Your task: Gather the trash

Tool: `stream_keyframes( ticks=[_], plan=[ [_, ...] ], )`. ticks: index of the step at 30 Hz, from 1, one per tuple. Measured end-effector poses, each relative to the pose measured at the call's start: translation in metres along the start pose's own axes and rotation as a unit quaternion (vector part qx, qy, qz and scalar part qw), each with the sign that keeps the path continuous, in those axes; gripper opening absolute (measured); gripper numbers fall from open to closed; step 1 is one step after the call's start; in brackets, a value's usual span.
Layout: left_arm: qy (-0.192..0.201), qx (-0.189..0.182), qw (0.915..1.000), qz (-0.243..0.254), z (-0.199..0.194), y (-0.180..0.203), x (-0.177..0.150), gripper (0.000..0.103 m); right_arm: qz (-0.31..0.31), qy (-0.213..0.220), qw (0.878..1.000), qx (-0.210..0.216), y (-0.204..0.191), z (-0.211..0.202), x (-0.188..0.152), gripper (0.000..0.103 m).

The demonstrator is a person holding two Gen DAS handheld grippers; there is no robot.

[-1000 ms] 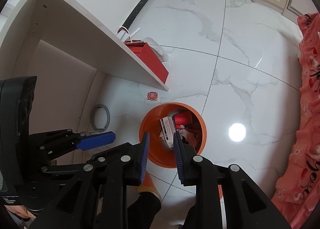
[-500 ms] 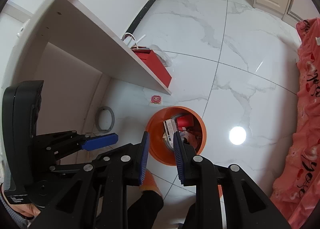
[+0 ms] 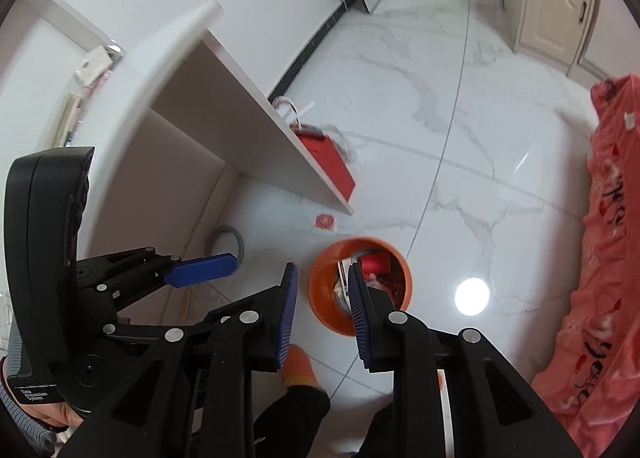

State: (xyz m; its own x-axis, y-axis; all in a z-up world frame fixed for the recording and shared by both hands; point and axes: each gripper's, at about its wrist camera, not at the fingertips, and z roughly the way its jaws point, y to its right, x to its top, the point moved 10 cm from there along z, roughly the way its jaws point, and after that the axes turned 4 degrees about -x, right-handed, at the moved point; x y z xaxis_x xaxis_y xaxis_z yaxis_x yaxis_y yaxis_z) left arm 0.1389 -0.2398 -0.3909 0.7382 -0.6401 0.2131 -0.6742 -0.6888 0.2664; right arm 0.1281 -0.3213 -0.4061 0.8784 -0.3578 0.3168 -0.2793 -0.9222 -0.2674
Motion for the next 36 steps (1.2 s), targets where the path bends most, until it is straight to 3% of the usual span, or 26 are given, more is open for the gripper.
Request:
stream_keyframes(
  ticks=[9, 11, 13, 16, 18, 20, 22, 23, 27, 28, 29, 30, 32, 36],
  plan=[
    [0.084, 0.031, 0.9959, -0.012, -0.098, 0.003, 0.011, 0.054, -0.042, 0.071, 0.996, 0.034, -0.049, -0.099, 0.031, 0.028],
    [0.105, 0.041, 0.9934, -0.019, -0.121, 0.001, 0.013, 0.054, -0.056, 0.089, 0.994, 0.044, -0.064, -0.120, 0.037, 0.032],
    [0.134, 0.054, 0.9890, -0.029, -0.151, -0.002, 0.013, 0.054, -0.069, 0.107, 0.990, 0.059, -0.082, -0.140, 0.044, 0.036],
    [0.180, 0.092, 0.9784, -0.044, -0.194, -0.012, 0.010, 0.066, -0.101, 0.147, 0.981, 0.075, -0.114, -0.178, 0.056, 0.038],
    [0.208, 0.106, 0.9708, -0.057, -0.219, -0.017, 0.006, 0.066, -0.117, 0.169, 0.976, 0.078, -0.129, -0.195, 0.060, 0.043],
    [0.239, 0.129, 0.9592, -0.079, -0.249, -0.026, -0.002, 0.066, -0.135, 0.199, 0.967, 0.078, -0.151, -0.217, 0.065, 0.049],
    [0.263, 0.162, 0.9463, -0.096, -0.271, -0.034, -0.009, 0.072, -0.146, 0.232, 0.959, 0.079, -0.170, -0.238, 0.068, 0.068],
    [0.278, 0.179, 0.9378, -0.107, -0.285, -0.039, -0.015, 0.078, -0.154, 0.251, 0.952, 0.084, -0.182, -0.251, 0.069, 0.071],
    [0.327, 0.218, 0.9082, -0.142, -0.332, -0.051, -0.034, 0.079, -0.177, 0.301, 0.933, 0.092, -0.214, -0.286, 0.068, 0.094],
    [0.343, 0.233, 0.8972, -0.152, -0.346, -0.053, -0.040, 0.081, -0.184, 0.313, 0.927, 0.096, -0.223, -0.294, 0.066, 0.097],
    [0.354, 0.246, 0.8883, -0.158, -0.356, -0.055, -0.046, 0.089, -0.189, 0.322, 0.922, 0.101, -0.232, -0.303, 0.064, 0.098],
    [0.369, 0.270, 0.8739, -0.164, -0.371, -0.057, -0.054, 0.092, -0.193, 0.328, 0.919, 0.106, -0.239, -0.309, 0.062, 0.098],
    [0.383, 0.298, 0.8572, -0.173, -0.386, -0.056, -0.064, 0.094, -0.208, 0.337, 0.910, 0.119, -0.256, -0.320, 0.058, 0.098],
    [0.391, 0.326, 0.8380, -0.197, -0.404, -0.061, -0.083, 0.097, -0.239, 0.358, 0.895, 0.120, -0.276, -0.336, 0.050, 0.098]
  ],
)
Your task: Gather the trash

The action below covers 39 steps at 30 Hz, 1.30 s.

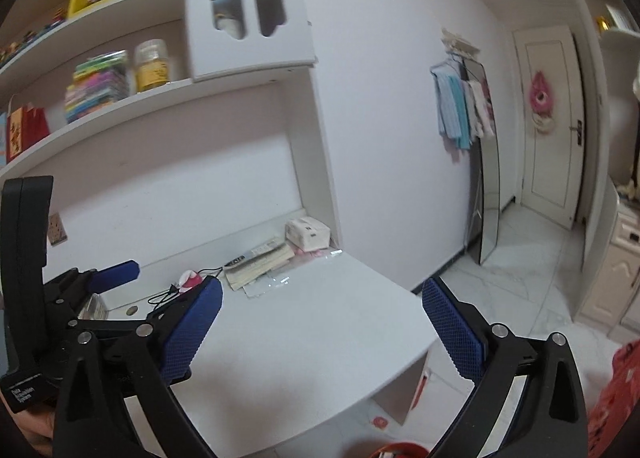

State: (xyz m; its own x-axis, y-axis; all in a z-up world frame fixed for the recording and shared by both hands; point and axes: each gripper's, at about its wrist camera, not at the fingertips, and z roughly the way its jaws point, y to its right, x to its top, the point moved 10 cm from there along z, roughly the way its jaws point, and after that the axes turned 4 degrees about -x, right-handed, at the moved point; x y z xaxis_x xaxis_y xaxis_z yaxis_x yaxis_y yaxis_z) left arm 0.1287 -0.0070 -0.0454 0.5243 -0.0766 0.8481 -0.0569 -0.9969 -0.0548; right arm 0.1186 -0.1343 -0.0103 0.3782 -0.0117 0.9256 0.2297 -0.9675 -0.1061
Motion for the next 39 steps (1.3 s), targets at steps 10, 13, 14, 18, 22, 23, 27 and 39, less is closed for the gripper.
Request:
stream_keyframes(
  ticks=[10, 13, 14, 18, 22, 23, 27, 39],
  plan=[
    [0.017, 0.052, 0.9972, -0.050, -0.031, -0.043, -0.004, 0.097, -0.015, 0.012, 1.000, 0.018, -0.023, 0.000, 0.013, 0.098],
    [0.019, 0.057, 0.9962, -0.062, -0.034, -0.051, -0.005, 0.097, -0.014, 0.008, 1.000, 0.023, -0.025, 0.003, 0.012, 0.098],
    [0.020, 0.058, 0.9961, -0.063, -0.035, -0.053, -0.005, 0.097, -0.014, 0.007, 1.000, 0.026, -0.027, 0.004, 0.011, 0.098],
    [0.022, 0.066, 0.9950, -0.071, -0.040, -0.061, -0.006, 0.097, -0.016, 0.003, 0.999, 0.030, -0.031, 0.006, 0.008, 0.098],
    [0.024, 0.069, 0.9949, -0.069, -0.044, -0.065, -0.005, 0.097, -0.015, 0.002, 0.999, 0.030, -0.034, 0.006, 0.006, 0.098],
    [0.025, 0.069, 0.9949, -0.069, -0.044, -0.065, -0.005, 0.097, -0.015, 0.002, 0.999, 0.029, -0.034, 0.006, 0.006, 0.098],
    [0.024, 0.068, 0.9950, -0.068, -0.045, -0.068, -0.005, 0.097, -0.012, -0.001, 0.999, 0.029, -0.035, 0.006, 0.005, 0.098],
    [0.022, 0.067, 0.9955, -0.063, -0.046, -0.071, -0.005, 0.097, -0.007, -0.004, 1.000, 0.026, -0.039, 0.006, 0.003, 0.098]
  ],
)
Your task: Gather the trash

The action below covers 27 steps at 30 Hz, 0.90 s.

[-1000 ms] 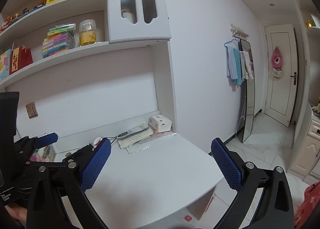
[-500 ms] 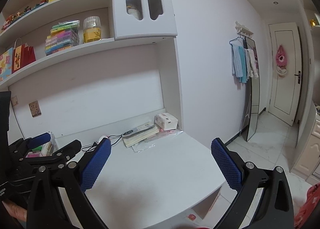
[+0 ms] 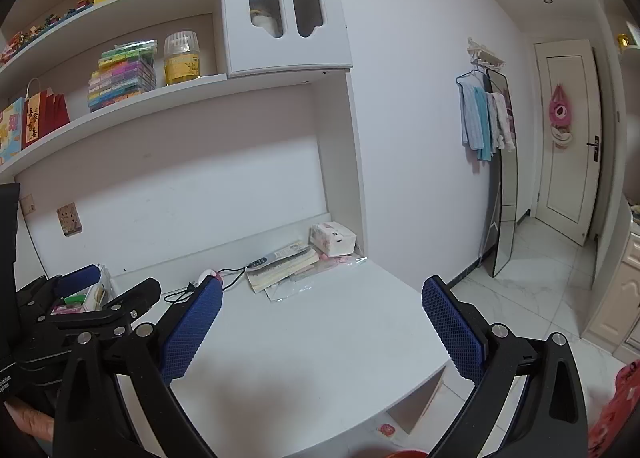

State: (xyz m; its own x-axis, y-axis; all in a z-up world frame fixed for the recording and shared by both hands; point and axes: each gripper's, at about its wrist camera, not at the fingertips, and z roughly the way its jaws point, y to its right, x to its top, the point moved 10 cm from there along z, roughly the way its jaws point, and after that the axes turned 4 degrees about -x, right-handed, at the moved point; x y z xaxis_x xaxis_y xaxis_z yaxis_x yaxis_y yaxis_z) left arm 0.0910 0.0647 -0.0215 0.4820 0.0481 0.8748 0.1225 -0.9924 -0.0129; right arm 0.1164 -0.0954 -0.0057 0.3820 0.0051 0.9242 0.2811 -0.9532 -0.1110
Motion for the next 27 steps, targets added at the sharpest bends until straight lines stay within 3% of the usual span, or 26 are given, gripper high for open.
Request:
stream_keyframes(
  ticks=[27],
  plan=[
    [-0.004, -0.001, 1.0000, 0.000, 0.0005, -0.0078, -0.0019, 0.097, 0.003, 0.001, 1.000, -0.001, -0.0040, -0.0014, -0.0027, 0.098]
  ],
)
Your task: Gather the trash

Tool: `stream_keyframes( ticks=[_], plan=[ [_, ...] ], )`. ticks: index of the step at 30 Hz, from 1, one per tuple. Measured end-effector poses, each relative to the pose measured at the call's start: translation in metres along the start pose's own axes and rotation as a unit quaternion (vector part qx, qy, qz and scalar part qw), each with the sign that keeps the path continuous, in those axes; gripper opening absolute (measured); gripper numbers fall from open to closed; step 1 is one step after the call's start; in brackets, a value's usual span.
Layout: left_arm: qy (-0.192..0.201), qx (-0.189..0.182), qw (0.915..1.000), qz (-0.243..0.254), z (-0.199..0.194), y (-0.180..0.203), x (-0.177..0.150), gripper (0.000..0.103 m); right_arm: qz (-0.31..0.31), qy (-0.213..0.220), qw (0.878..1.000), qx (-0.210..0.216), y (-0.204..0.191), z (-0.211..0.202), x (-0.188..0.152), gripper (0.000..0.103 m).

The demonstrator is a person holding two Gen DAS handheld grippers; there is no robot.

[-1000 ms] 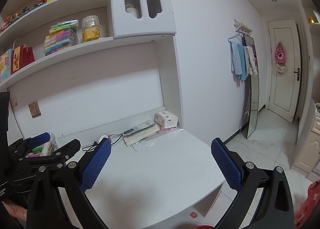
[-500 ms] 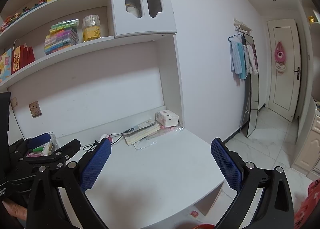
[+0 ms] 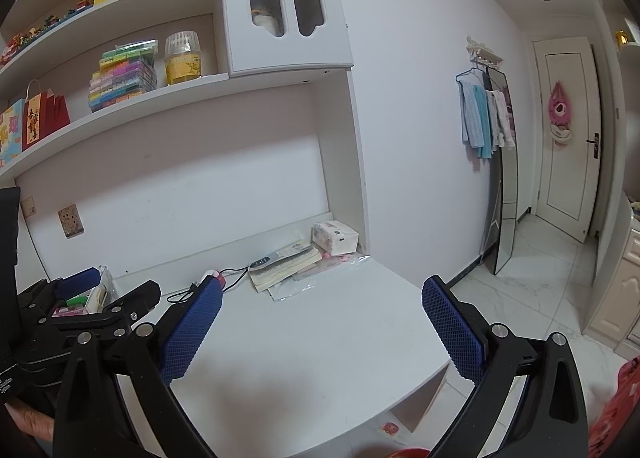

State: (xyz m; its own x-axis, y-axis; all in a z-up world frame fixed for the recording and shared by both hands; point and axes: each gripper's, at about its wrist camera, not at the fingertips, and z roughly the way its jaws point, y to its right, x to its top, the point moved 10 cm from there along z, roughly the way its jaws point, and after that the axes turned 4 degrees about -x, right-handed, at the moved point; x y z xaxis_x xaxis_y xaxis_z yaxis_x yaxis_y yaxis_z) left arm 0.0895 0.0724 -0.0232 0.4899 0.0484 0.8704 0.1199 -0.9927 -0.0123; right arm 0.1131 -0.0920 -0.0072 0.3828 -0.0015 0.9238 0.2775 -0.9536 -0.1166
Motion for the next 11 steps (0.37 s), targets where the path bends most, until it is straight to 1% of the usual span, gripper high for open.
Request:
stream_keyframes(
  ticks=[4, 11],
  plan=[
    [0.003, -0.002, 1.0000, 0.003, 0.0006, 0.0011, 0.0003, 0.097, 0.001, 0.000, 1.000, -0.001, -0.0008, 0.0000, -0.0005, 0.098],
    [0.003, 0.004, 1.0000, 0.008, -0.0017, -0.0008, -0.0036, 0.097, 0.007, 0.001, 1.000, -0.006, -0.0032, 0.0009, -0.0014, 0.098]
  ],
)
